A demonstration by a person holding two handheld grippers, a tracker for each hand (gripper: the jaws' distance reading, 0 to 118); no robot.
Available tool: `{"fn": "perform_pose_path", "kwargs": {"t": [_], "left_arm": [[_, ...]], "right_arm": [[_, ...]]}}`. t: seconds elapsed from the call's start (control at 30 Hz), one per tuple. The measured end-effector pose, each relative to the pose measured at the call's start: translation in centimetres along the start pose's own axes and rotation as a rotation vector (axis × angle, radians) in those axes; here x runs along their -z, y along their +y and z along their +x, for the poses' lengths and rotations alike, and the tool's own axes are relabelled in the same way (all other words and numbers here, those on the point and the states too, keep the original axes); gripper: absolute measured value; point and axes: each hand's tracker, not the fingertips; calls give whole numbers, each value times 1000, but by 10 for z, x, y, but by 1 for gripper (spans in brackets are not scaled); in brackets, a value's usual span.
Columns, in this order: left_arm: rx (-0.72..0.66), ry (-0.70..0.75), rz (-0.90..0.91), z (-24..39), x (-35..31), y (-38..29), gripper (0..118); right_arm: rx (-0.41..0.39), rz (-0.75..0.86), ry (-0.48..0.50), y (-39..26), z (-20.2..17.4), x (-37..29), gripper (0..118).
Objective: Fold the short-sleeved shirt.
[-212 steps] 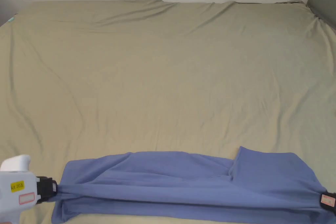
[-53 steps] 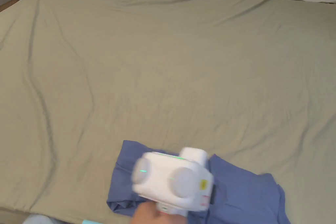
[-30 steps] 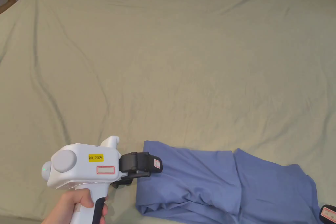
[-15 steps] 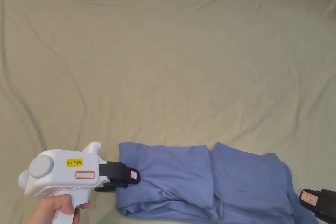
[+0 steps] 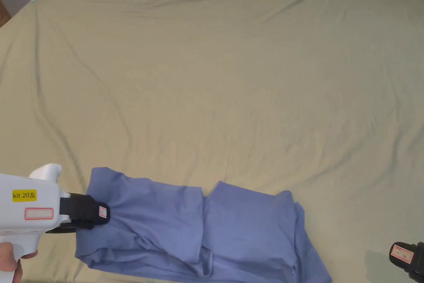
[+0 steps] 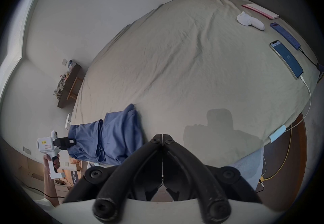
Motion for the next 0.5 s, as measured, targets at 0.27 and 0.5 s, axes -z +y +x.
{"fn": "perform_pose_path", "kwargs": {"t": [0.27,0.5], "left_arm": [[261,293,27,103,-19,-2,11],[464,398,-14,199,8,-13,11]], "right_arm": [[-8,-8,29,-4,-1,-3,0],[14,4,77,-7,12,0,0]]}}
